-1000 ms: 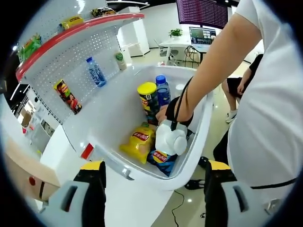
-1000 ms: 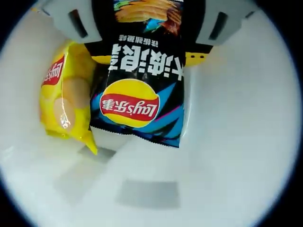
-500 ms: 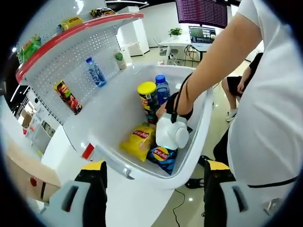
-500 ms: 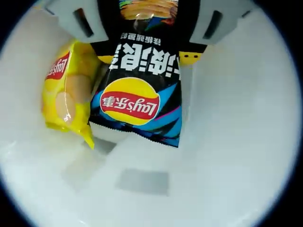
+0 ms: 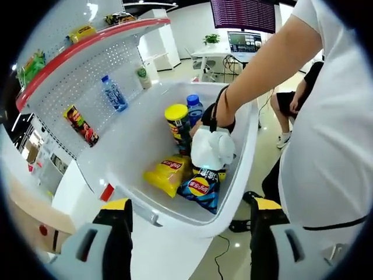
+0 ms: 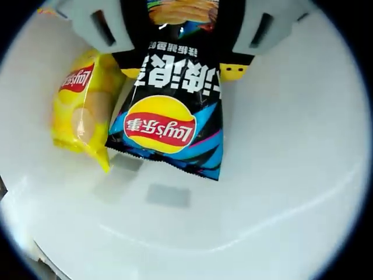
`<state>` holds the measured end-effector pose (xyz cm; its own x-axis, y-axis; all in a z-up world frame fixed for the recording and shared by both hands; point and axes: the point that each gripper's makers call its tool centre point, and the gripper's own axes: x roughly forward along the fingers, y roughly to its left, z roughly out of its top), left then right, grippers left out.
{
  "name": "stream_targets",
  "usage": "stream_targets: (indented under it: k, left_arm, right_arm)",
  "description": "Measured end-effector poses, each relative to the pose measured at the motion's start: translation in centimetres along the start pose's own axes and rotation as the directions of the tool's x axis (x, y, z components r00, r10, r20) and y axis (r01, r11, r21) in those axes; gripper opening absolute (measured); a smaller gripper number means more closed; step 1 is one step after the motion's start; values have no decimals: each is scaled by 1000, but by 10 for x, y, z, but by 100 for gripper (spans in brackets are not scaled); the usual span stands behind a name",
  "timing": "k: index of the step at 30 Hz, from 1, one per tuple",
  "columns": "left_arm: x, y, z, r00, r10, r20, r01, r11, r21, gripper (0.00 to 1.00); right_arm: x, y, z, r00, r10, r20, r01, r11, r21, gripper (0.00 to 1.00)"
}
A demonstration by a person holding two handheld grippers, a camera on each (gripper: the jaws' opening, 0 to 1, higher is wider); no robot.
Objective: Place the items from the shopping basket onto the snack and drink counter
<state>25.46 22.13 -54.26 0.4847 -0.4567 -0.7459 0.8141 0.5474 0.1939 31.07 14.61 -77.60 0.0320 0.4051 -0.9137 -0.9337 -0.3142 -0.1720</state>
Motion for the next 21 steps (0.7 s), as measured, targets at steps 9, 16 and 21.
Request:
stream_targets:
  k: [9,16,21]
  left_arm:
    - [-1,-4,5,1000,3,-10,-2,1000,12,83]
    - [-2,-6,14,1000,5,-7,-5,999,33,83]
    - [0,-9,15,1000,4,-12,-4,999,38,83]
  right_arm:
    - [-19,-11,9,993,-112,45,117,986,-116,41]
    - [-33,-13,5,989,-137,48,143,980,-136,41]
    - [-44,-15,12,983,-160,94,170,979,-113,41]
